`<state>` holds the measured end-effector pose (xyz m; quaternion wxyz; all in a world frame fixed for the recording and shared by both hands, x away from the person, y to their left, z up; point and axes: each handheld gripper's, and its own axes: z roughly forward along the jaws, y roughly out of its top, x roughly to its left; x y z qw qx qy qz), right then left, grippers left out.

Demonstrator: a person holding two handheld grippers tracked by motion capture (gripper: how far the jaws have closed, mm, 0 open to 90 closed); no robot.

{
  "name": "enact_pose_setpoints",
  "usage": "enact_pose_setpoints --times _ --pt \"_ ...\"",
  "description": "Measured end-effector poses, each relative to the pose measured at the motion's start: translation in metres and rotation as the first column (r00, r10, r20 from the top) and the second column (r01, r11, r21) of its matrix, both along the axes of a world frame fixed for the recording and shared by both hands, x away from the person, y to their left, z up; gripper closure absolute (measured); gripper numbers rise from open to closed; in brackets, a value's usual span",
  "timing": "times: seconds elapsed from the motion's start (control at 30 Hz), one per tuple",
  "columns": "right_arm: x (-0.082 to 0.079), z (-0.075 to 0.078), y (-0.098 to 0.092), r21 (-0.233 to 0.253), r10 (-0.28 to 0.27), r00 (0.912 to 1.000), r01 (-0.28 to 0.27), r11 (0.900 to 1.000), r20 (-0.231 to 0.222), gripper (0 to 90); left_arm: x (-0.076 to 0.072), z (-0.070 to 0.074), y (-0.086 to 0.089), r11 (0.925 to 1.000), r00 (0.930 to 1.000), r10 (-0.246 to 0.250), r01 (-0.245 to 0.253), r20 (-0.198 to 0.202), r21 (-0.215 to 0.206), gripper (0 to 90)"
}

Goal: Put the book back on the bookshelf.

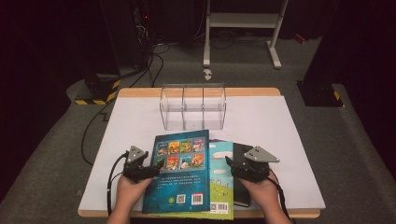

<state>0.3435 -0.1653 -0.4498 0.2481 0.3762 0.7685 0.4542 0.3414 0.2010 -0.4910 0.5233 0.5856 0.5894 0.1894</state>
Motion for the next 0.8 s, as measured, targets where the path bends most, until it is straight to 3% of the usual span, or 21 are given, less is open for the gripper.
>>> enact_pose_setpoints --times 0.07,0.23,0.4,0.57,0.8 --pt "-0.005 -0.002 0.000 0.003 0.007 1.0000 -0.007 1.000 -0.006 26.8 0.000 -0.002 0.002 1.0000 0.9996 0.004 -0.004 -0.027 0.002 23.0" --pt "-0.009 -0.004 -0.004 0.013 -0.002 0.9999 0.002 1.000 -0.012 26.9 0.000 -0.006 0.005 0.9990 0.9982 0.007 -0.010 -0.060 -0.044 22.9" --pt "-0.009 -0.005 -0.006 0.022 -0.014 0.9999 0.014 1.000 -0.007 26.5 0.001 -0.010 0.004 0.9987 0.9962 0.014 -0.018 -0.086 -0.048 22.0" --pt "-0.008 -0.007 -0.007 0.031 -0.009 0.9997 0.010 0.999 -0.022 26.4 0.001 -0.010 0.001 0.9959 0.9957 -0.013 0.005 -0.092 -0.091 22.3" --pt "-0.008 -0.009 -0.004 0.035 -0.006 0.9992 0.008 0.999 -0.038 25.8 -0.001 -0.011 -0.002 0.9971 0.9980 -0.005 0.000 -0.062 -0.076 21.3"
